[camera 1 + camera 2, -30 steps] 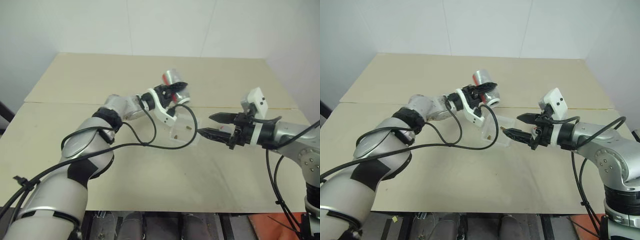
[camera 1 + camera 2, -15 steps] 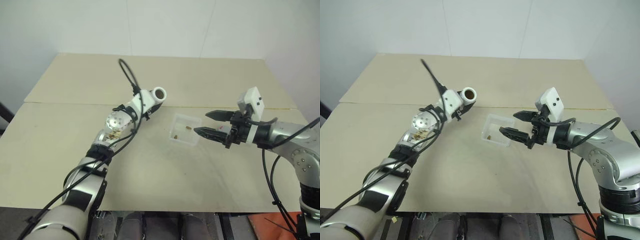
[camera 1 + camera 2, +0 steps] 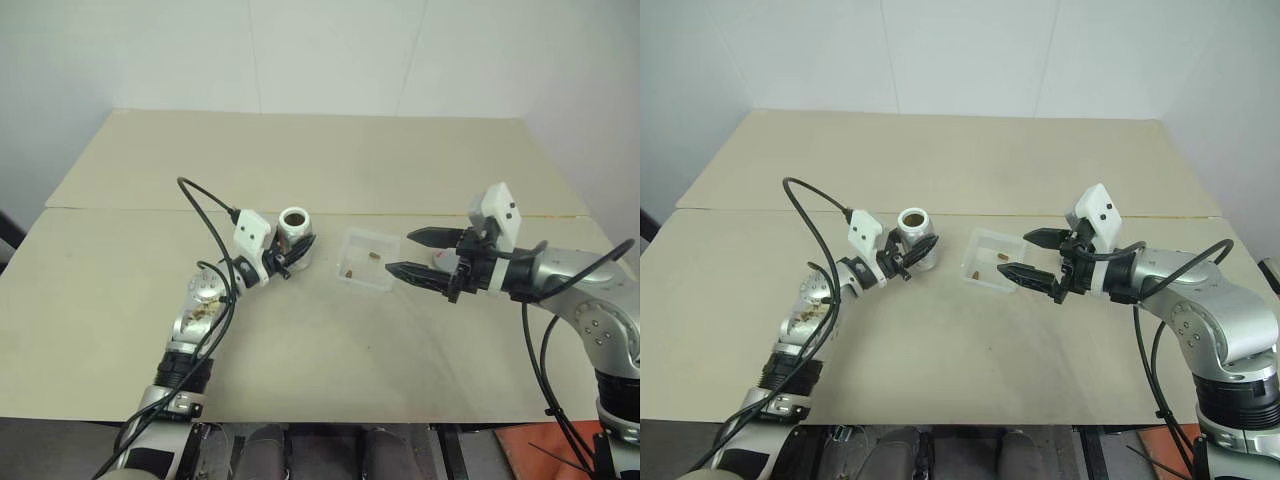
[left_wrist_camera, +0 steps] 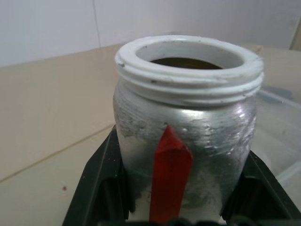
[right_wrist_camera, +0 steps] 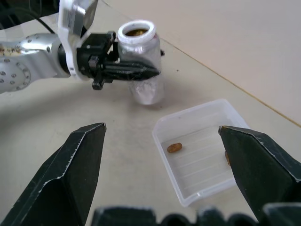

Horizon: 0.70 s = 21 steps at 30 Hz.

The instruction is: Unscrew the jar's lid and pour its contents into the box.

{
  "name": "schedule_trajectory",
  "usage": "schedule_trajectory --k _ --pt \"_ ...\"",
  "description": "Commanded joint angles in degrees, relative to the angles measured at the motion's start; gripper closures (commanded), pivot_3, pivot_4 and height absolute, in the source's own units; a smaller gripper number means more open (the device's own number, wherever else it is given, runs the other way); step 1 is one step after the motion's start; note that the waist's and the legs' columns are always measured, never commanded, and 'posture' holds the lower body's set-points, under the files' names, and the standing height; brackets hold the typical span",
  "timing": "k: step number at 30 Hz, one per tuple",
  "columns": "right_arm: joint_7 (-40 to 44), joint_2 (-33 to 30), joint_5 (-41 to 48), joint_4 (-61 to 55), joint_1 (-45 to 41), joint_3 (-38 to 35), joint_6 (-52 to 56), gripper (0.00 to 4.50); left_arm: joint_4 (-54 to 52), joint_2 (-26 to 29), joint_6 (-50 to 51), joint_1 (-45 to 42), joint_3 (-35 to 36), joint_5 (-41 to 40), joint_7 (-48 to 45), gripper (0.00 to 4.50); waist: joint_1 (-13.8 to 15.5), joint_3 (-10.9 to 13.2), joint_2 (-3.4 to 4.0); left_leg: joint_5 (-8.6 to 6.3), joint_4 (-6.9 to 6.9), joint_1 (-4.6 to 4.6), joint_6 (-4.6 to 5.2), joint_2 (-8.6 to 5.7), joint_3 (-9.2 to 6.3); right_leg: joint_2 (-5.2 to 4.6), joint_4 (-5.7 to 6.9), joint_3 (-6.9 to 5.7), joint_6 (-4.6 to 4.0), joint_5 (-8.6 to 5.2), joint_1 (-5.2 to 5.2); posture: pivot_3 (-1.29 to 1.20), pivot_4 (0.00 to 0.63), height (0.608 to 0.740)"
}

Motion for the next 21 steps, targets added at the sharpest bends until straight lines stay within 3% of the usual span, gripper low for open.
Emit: schedule_trajectory --k 1,9,17,21 --pt "0.74 -0.71 -0.7 -0.54 -0.6 -0.38 -2.03 0.06 1.15 -1.06 -4.12 0.05 0.52 1.44 1.15 2.57 0.01 0.0 0.0 0.0 0.0 0.0 0.0 0.0 0.0 0.0 0.0 0.01 0.0 0.0 0.0 0.0 0.15 0.74" --pt "1.02 -0.29 -1.51 -1.17 -0.23 -0.61 -2.05 0.06 3.51 -3.03 -4.36 0.16 2.2 0.98 2.0 2.57 0.01 0.0 0.0 -0.03 0.0 0.0 0.05 0.0 0.0 -0.01 -0.01 0.02 0.0 0.0 0.0 0.0 0.15 0.74" --pt "0.84 -0.02 -1.43 -1.82 0.27 -1.01 -2.1 0.0 3.84 -2.74 -3.58 1.11 2.47 1.37 0.4 0.03 -0.02 0.0 0.0 -0.04 0.0 0.01 0.07 0.0 0.0 -0.01 -0.02 0.03 0.0 0.0 0.02 0.0 0.15 0.74" --pt "0.79 0.07 -1.39 -1.96 0.4 -1.11 -2.18 0.0 2.91 -2.29 -3.01 1.76 2.33 1.66 -0.01 0.03 0.0 0.0 0.0 -0.04 -0.01 0.02 0.07 0.0 0.0 -0.01 -0.02 0.02 0.0 0.0 0.01 0.0 0.15 0.74"
